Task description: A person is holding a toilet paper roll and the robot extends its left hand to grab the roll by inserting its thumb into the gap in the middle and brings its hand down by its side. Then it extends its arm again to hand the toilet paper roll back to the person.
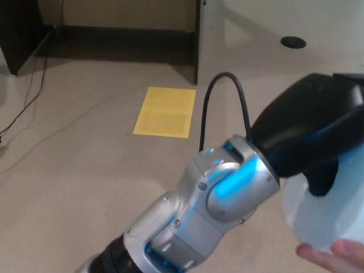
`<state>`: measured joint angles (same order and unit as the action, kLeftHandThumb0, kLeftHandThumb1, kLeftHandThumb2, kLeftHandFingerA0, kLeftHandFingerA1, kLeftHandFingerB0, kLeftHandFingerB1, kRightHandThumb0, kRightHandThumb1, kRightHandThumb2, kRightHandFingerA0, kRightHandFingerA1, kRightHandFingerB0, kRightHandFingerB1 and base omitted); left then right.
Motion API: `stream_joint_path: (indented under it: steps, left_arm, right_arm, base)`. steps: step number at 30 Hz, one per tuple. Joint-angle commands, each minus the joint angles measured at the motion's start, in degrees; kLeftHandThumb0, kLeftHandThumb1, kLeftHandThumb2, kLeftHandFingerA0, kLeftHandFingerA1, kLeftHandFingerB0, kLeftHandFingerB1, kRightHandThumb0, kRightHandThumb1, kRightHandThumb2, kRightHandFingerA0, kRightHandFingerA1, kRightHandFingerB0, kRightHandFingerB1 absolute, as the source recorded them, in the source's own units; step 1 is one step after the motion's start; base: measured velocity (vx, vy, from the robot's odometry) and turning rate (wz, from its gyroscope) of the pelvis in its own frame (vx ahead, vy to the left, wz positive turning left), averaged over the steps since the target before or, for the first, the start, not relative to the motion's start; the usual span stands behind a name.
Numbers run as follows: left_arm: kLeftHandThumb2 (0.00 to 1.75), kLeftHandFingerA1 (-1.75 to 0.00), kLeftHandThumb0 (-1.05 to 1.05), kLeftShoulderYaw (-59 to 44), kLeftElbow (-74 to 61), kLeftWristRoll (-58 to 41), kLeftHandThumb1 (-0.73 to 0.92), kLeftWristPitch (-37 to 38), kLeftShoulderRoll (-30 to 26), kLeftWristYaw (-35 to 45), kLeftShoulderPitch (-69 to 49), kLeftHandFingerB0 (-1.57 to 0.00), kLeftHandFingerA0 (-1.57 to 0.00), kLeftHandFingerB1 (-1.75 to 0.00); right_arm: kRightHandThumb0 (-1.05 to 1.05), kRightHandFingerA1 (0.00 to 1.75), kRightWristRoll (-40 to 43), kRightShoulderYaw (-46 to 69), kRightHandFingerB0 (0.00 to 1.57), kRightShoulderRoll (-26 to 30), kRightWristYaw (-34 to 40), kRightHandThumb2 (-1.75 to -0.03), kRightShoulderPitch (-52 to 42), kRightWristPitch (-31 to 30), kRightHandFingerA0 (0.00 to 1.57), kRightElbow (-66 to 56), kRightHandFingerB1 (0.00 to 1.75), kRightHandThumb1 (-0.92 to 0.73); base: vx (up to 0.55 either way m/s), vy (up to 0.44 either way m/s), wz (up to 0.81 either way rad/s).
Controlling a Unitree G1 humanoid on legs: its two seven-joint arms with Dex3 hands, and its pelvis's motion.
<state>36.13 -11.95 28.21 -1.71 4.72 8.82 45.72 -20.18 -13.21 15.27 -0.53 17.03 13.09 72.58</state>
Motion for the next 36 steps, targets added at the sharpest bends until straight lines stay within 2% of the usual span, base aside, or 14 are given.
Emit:
stream_joint_path:
  steps: [1,2,3,5,8,10,13,14,21,22,23,28,29,36]
  left_arm:
    - [0.60,-1.15,-0.20,2.0,-2.2,3.9,0.67,-2.3,0.5,1.2,-3.6,-0.76,-0.89,-0.46]
    - [0.60,-1.15,-0.20,2.1,-2.4,4.1,0.67,-1.7,0.7,0.3,-4.4,-0.76,-0.89,-0.46]
    - [0.73,-0.57,-0.41,2.2,-3.3,4.8,0.50,-2.9,0.4,1.2,-5.0,-0.32,-0.54,-0.42]
    - [0.54,-0.34,-0.50,2.2,-4.2,6.2,0.47,-4.5,0.4,1.5,-6.2,-0.04,-0.14,-0.25]
    - [0.76,-0.13,-0.62,0.6,-5.2,5.2,0.38,-5.9,0.0,2.9,-6.9,0.00,0.00,-0.11]
    - [0.78,0.00,-0.72,-1.1,-5.6,4.5,0.45,-5.3,-1.6,4.4,-6.1,0.00,0.00,0.00]
    - [0.81,-0.02,-0.76,-3.7,-6.3,2.8,0.46,-4.9,-3.0,6.0,-5.6,0.00,0.00,0.00]
    - [0.55,0.00,-0.79,-4.3,-6.7,2.7,0.47,-5.1,-3.4,6.6,-5.4,0.00,0.00,0.00]
    - [0.57,0.00,-0.85,-11.0,-10.3,-2.5,0.43,-8.6,-5.9,13.1,-3.7,0.00,0.00,0.00]
    - [0.57,0.00,-0.84,-11.8,-10.7,-3.0,0.44,-9.0,-6.6,14.0,-3.2,0.00,0.00,0.00]
    - [0.57,0.00,-0.84,-13.1,-11.2,-4.0,0.43,-9.7,-7.5,15.2,-2.6,0.00,0.00,0.00]
    - [0.56,0.00,-0.79,-19.9,-11.6,-10.6,0.42,-9.9,-11.3,19.0,-0.7,0.00,0.00,0.00]
    - [0.80,0.00,-0.69,-21.7,-11.4,-12.2,0.41,-9.8,-12.7,20.1,0.0,0.00,0.00,0.00]
    - [0.77,-0.06,-0.61,-31.9,-10.8,-22.3,0.37,-12.5,-20.5,26.9,3.9,0.00,0.00,-0.04]
  right_arm:
    - [-0.35,0.56,-0.3,-0.2,0.49,0.3,-0.4,-0.60,0.2,0.1,0.67,0.1,0.42,-0.67]
    - [-0.35,0.56,-0.2,-0.2,0.49,0.3,-0.4,-0.60,0.2,0.0,0.67,0.1,0.42,-0.67]
    - [-0.35,0.56,-0.2,-0.2,0.49,0.3,-0.4,-0.60,0.2,0.0,0.67,0.1,0.42,-0.67]
    - [-0.36,0.57,-0.1,-0.1,0.50,0.4,-0.5,-0.60,0.3,0.3,0.67,0.0,0.42,-0.67]
    - [-0.36,0.57,-0.1,-0.1,0.50,0.4,-0.5,-0.60,0.8,-0.1,0.68,0.1,0.41,-0.67]
    - [-0.37,0.57,-0.1,0.0,0.51,0.4,-0.4,-0.60,1.3,-0.4,0.69,0.0,0.42,-0.66]
    - [-0.37,0.59,0.3,0.3,0.51,0.5,-0.8,-0.60,1.8,-0.5,0.68,0.1,0.42,-0.66]
    - [-0.38,0.60,0.1,0.3,0.52,0.5,-0.8,-0.60,1.8,-0.6,0.69,0.2,0.42,-0.66]
    - [-0.36,0.67,-0.5,-0.4,0.51,0.7,-0.4,-0.60,2.0,0.0,0.71,0.3,0.43,-0.66]
    - [-0.41,0.73,-0.5,-0.4,0.44,0.7,-0.5,-0.85,2.0,-0.1,0.67,0.3,0.56,-0.53]
    - [-0.35,0.65,-0.6,-0.6,0.50,0.7,-0.6,-0.60,2.1,-0.1,0.69,0.4,0.43,-0.67]
    - [-0.36,0.60,-0.6,-0.8,0.50,0.9,-1.0,-0.60,2.3,0.1,0.68,0.5,0.44,-0.66]
    - [-0.36,0.62,-0.7,-0.9,0.52,1.0,-0.9,-0.60,2.5,-0.1,0.68,0.5,0.44,-0.66]
    - [-0.35,0.61,-0.9,-1.5,0.52,1.1,-0.7,-0.60,3.3,-0.4,0.67,0.4,0.44,-0.66]
  base:
    - [0.00,0.000,0.00]
    - [0.00,0.000,0.00]
    - [0.00,0.000,0.00]
    - [0.00,0.000,0.00]
    - [0.00,0.000,0.00]
    - [0.00,0.000,0.00]
    - [0.00,0.000,0.00]
    - [0.00,0.000,0.00]
    - [0.00,0.000,0.00]
    - [0.00,0.000,0.00]
    - [0.00,0.000,0.00]
    - [0.00,0.000,0.00]
    - [0.00,0.000,0.00]
    - [0.00,0.000,0.00]
